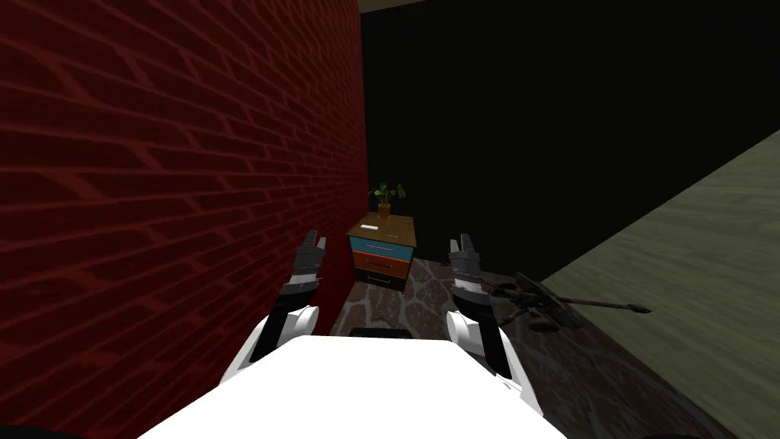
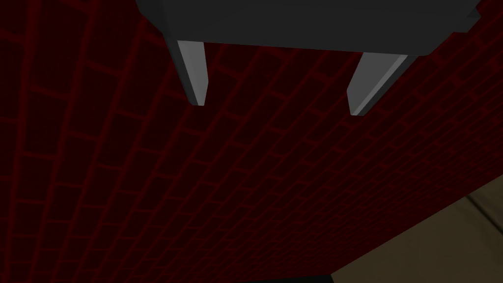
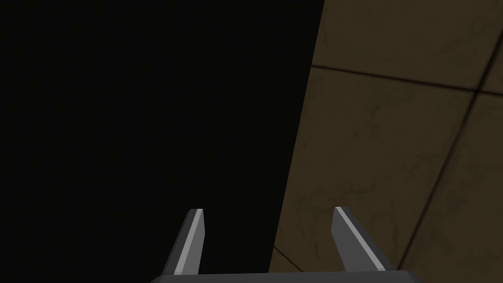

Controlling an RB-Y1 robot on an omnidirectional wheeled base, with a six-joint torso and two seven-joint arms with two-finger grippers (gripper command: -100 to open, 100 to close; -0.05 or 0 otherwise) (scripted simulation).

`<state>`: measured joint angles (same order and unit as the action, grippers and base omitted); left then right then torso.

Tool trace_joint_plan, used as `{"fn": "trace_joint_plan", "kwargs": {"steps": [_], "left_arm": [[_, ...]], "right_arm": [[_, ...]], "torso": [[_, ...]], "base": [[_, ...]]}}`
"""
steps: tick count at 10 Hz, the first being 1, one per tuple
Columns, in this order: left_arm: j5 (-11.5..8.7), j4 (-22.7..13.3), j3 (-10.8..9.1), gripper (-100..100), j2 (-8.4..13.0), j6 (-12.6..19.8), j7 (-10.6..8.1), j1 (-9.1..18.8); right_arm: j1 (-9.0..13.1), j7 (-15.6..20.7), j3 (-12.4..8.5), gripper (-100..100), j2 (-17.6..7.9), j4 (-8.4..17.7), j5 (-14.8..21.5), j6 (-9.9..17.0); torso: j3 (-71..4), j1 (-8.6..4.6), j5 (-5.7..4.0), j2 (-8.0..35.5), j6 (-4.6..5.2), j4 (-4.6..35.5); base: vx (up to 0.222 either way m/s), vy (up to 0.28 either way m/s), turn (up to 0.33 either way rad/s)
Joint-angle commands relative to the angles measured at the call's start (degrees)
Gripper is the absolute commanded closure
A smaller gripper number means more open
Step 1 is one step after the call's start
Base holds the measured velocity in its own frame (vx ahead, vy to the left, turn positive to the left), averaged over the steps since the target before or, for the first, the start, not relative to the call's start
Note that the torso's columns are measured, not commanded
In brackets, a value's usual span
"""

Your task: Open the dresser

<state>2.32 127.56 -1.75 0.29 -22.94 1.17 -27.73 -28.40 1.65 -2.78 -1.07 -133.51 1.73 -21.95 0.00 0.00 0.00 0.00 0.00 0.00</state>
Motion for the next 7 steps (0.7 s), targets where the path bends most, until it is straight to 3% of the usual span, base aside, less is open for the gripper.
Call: {"fn": "trace_joint_plan", "kwargs": {"steps": [1, 7], "left_arm": [[0.00, 0.00, 0.00, 0, 0.00, 0.00, 0.00, 0.00], [0.00, 0.01, 0.00, 0, 0.00, -0.01, 0.00, 0.00]], "right_arm": [[0.00, 0.00, 0.00, 0, 0.00, 0.00, 0.00, 0.00], [0.00, 0.00, 0.00, 0, 0.00, -0.02, 0.00, -0.01]], "torso": [[-4.67, 0.00, 0.00, 2.32, 0.00, 2.35], [-53.81, 0.00, 0.00, 26.93, 0.00, 26.91]], "base": [[0.000, 0.000, 0.000], [0.000, 0.000, 0.000]]}}
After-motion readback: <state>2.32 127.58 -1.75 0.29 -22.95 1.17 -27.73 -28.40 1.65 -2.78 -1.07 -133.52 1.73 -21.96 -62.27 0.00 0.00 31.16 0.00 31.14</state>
